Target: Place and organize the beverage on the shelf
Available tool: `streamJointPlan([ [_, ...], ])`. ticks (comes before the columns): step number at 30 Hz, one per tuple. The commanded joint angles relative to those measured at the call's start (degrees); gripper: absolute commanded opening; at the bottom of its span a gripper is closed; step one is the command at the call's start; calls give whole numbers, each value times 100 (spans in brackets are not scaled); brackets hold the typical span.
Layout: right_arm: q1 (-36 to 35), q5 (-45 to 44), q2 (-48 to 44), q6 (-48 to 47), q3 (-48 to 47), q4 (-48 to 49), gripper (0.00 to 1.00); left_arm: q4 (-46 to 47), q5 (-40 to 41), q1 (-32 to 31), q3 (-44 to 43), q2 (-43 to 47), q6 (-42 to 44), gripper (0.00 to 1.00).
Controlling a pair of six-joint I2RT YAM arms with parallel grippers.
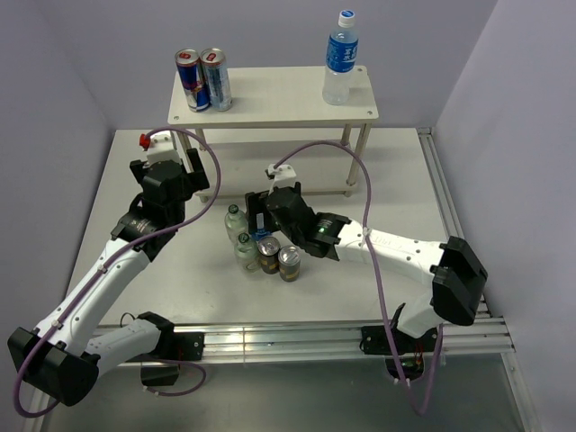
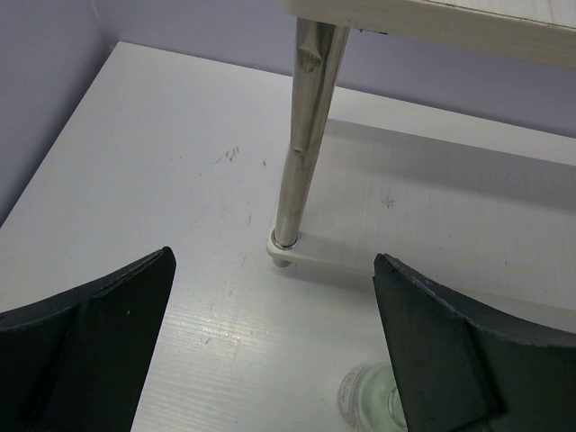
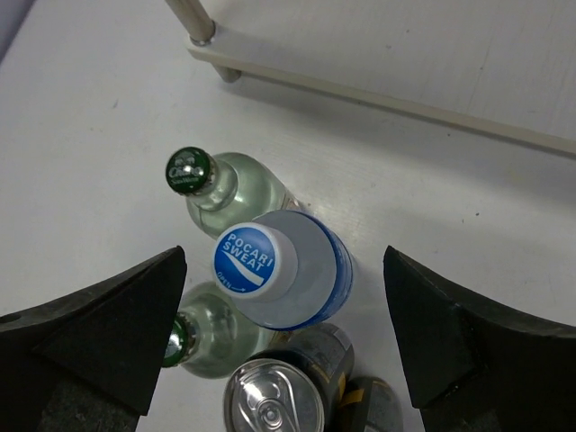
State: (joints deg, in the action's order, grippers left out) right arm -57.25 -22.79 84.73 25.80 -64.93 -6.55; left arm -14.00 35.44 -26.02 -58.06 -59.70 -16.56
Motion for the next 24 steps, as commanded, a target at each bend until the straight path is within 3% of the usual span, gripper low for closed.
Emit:
streamJointPlan([
  [1, -49, -59, 149, 48, -196, 268, 96, 205, 42, 27, -3, 161, 74, 99],
  [4, -75, -156, 237, 30, -213, 329, 89, 187, 42, 27, 6, 178, 65, 99],
  [7, -84, -296, 307, -5, -249, 329, 68, 213, 42, 27, 6, 187, 65, 99],
  [8, -84, -349, 334, -31, -275, 312, 54, 205, 33, 18, 6, 196, 65, 99],
  [11, -75, -455, 386, -119, -345, 268, 39, 196, 24, 18, 6, 196, 65, 99],
  [13, -75, -525, 439, -180, -380, 250, 36, 187, 24, 18, 6, 213, 65, 99],
  [17, -93, -578, 509, -269, -608, 93, 2, 196, 33, 27, 6, 213, 65, 99],
  [24, -102, -902, 290, -620, -1241, -346, 0, 187, 42, 27, -3, 249, 65, 99],
])
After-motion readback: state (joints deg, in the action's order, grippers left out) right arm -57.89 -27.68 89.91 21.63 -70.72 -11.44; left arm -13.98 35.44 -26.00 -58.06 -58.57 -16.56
